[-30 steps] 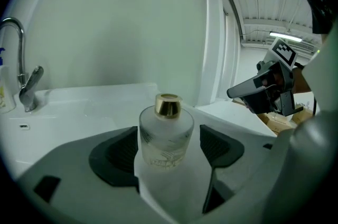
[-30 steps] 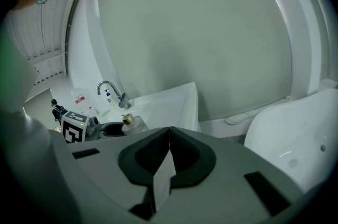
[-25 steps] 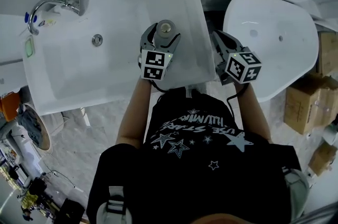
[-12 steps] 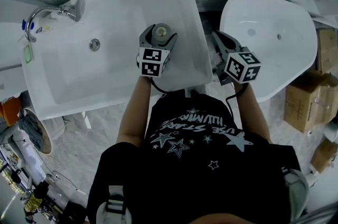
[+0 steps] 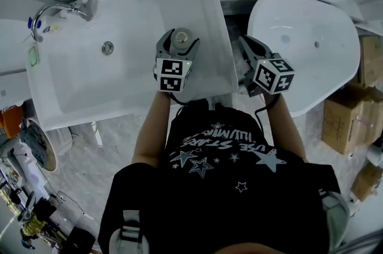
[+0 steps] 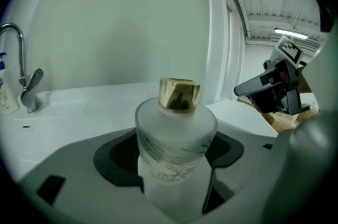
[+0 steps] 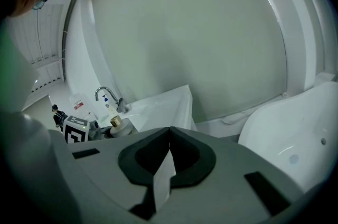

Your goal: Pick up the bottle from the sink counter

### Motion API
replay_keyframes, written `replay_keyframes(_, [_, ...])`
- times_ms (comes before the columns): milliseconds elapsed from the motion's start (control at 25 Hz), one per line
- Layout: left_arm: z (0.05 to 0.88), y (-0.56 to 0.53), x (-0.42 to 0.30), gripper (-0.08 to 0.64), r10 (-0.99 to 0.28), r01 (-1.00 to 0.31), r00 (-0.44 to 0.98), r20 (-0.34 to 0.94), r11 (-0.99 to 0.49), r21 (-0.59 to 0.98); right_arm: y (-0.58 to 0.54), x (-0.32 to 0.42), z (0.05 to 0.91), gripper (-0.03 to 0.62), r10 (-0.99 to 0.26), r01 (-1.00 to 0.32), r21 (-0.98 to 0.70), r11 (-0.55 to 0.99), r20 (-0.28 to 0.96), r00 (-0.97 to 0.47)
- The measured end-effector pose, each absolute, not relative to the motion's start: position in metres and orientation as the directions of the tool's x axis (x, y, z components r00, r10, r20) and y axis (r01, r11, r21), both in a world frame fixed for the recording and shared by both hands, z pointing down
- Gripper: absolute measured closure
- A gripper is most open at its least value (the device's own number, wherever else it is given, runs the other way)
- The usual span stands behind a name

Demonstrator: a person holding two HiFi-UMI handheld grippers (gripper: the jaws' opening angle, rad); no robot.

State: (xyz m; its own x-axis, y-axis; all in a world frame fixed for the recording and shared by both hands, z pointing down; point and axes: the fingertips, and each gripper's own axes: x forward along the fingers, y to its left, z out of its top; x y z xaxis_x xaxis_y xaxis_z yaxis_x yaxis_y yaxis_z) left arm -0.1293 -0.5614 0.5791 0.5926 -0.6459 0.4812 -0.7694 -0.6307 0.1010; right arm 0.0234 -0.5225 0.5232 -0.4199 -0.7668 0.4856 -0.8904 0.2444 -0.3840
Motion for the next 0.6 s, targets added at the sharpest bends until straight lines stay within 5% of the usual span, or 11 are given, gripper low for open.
replay_keyframes(600, [0.517, -0.488, -0.140, 0.210, -0.740, -0.836, 0.526, 0.421, -0.542, 0.092, -0.485, 0.028, 0.494, 0.586, -0.741, -0.835, -0.407, 0.371, 0.412, -0.530])
